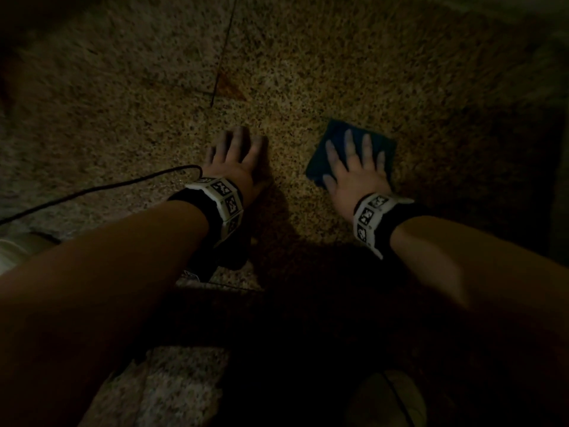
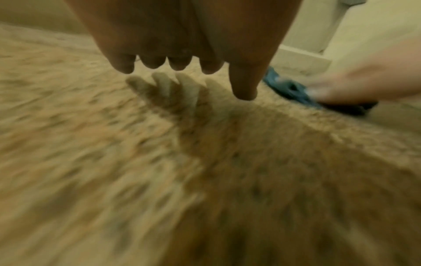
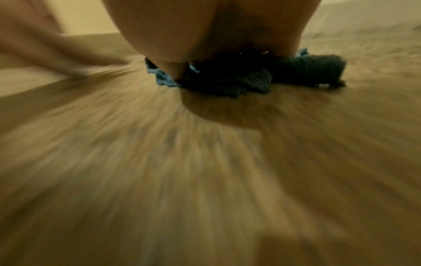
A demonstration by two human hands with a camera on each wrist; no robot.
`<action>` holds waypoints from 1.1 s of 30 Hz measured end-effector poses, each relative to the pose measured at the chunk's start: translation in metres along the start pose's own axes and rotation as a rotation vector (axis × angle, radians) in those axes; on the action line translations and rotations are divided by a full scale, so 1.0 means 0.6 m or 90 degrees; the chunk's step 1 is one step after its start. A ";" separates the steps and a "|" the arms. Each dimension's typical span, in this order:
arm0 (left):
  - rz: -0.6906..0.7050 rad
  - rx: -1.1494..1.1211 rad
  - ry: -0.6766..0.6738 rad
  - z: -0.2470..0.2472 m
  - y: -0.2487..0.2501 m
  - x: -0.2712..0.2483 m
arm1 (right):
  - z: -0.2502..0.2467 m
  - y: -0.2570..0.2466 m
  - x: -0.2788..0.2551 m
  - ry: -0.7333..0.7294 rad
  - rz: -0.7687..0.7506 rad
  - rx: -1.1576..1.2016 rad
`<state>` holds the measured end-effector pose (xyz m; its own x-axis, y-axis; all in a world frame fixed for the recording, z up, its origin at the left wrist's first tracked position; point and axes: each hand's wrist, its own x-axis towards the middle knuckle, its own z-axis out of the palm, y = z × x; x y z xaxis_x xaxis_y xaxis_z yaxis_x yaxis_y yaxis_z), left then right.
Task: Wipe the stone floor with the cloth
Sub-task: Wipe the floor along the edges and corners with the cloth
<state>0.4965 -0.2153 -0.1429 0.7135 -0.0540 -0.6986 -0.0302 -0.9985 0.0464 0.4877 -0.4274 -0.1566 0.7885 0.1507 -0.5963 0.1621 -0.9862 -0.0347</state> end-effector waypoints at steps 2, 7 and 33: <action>0.010 0.014 0.000 -0.007 0.013 -0.002 | 0.021 0.008 -0.033 -0.021 -0.024 -0.026; 0.044 0.076 -0.027 -0.013 0.047 -0.002 | 0.062 0.017 -0.092 -0.104 -0.039 -0.020; 0.083 0.089 -0.036 -0.008 0.090 0.028 | 0.000 0.049 0.011 0.003 0.075 0.080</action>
<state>0.5101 -0.2700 -0.1490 0.6567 -0.1798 -0.7325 -0.2196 -0.9747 0.0423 0.4977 -0.4553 -0.1614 0.8006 0.0342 -0.5982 -0.0063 -0.9978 -0.0655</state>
